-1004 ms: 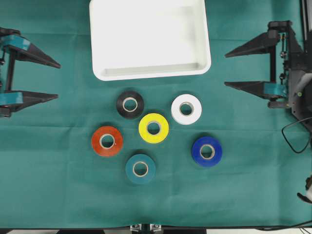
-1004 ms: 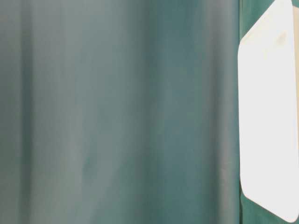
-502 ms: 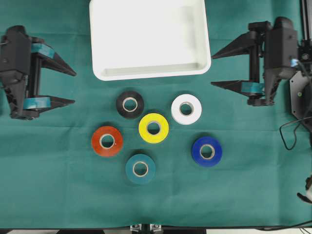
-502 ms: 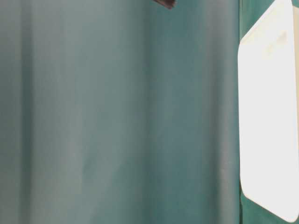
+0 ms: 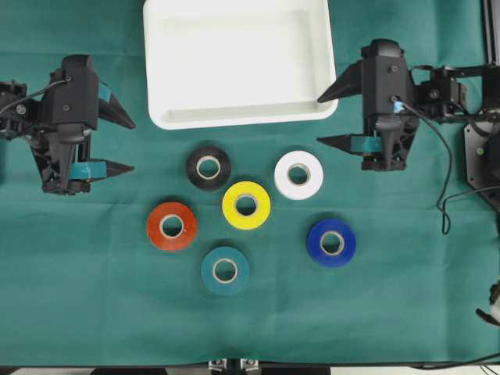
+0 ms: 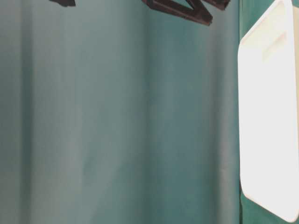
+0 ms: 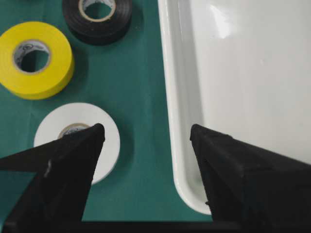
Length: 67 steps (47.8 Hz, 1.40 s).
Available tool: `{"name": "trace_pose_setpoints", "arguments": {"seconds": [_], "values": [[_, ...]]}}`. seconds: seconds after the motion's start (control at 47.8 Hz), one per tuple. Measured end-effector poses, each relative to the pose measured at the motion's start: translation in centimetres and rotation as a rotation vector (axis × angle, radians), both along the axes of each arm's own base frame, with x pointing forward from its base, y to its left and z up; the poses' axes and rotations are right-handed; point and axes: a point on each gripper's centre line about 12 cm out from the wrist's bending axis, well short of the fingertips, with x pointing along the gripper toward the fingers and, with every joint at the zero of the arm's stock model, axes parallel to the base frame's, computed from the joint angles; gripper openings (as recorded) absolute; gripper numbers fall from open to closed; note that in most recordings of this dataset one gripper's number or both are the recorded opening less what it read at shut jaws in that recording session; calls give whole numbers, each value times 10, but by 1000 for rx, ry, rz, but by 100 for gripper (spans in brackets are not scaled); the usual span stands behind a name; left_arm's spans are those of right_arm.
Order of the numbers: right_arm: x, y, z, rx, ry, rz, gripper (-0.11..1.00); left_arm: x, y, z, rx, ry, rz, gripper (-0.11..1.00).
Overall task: Put the tape alternately from left to right into the white case.
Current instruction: 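Move the right gripper over the white tape roll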
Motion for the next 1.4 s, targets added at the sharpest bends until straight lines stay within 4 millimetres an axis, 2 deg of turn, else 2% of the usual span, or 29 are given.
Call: {"name": "trace_pose_setpoints", "arguments": {"seconds": [0.878,1.234,1.401], "values": [[-1,0,-2,15,33,-12,81,0,0,1,0,2,0,54],[0,32,-3,99,41,21,81,1,0,0,0,2,0,54],[1,44,-11,130,69,31,81,0,0,0,0,3,0,54]]}}
